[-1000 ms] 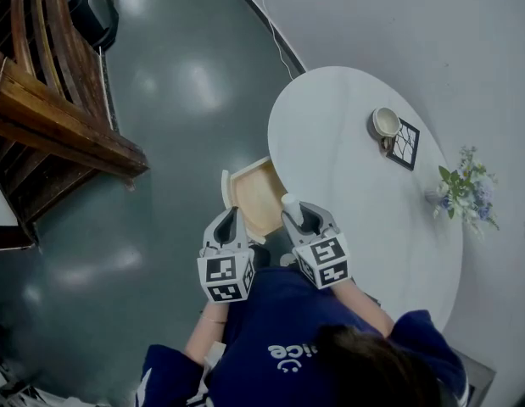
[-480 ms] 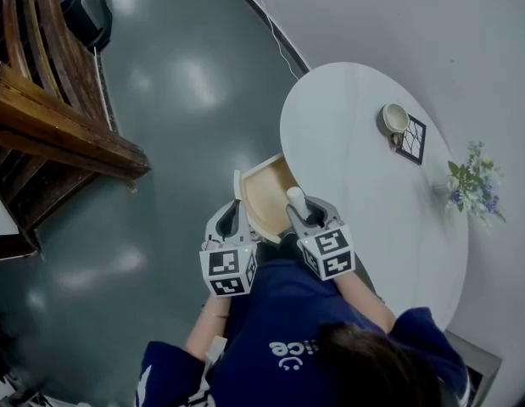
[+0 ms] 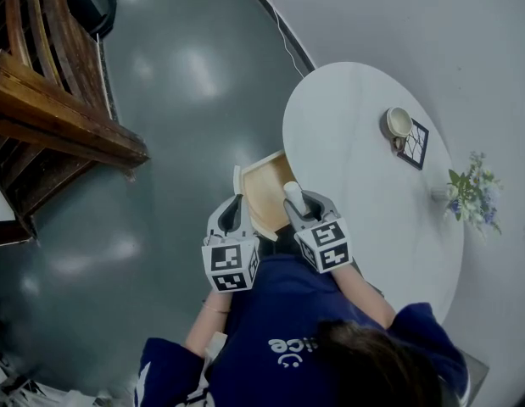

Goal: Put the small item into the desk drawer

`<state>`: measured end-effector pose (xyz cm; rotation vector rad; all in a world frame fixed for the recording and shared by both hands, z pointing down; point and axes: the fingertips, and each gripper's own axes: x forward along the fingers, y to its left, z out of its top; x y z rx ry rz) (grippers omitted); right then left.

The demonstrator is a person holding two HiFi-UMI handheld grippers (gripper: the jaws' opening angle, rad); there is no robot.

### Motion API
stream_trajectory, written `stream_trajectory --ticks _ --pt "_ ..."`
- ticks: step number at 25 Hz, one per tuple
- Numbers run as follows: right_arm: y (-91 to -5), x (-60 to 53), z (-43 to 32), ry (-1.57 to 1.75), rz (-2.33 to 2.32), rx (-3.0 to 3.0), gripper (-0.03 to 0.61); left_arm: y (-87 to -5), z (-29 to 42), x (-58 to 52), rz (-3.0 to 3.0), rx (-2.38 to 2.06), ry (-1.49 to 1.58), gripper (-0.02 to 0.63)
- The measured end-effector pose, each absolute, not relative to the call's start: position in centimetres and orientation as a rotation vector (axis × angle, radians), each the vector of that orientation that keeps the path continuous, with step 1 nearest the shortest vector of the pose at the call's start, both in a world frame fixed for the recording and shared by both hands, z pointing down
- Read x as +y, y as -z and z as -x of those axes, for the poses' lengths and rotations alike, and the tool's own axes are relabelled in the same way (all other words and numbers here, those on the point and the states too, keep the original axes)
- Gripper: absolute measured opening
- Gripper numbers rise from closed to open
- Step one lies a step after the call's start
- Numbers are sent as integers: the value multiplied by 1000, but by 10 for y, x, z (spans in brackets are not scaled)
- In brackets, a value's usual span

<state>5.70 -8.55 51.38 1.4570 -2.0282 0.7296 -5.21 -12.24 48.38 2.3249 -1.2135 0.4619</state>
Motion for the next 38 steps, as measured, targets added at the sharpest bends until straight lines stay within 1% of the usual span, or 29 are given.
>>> stream_trajectory --ticks 12,38 --pt "-528 -104 -58 -757 -1374 -2035 143 -482 58 -130 -2274 -1297 -476 5" --pt "-598 -116 -37 -764 -1248 -1914 143 -493 94 -109 -2147 -1437 -558 5"
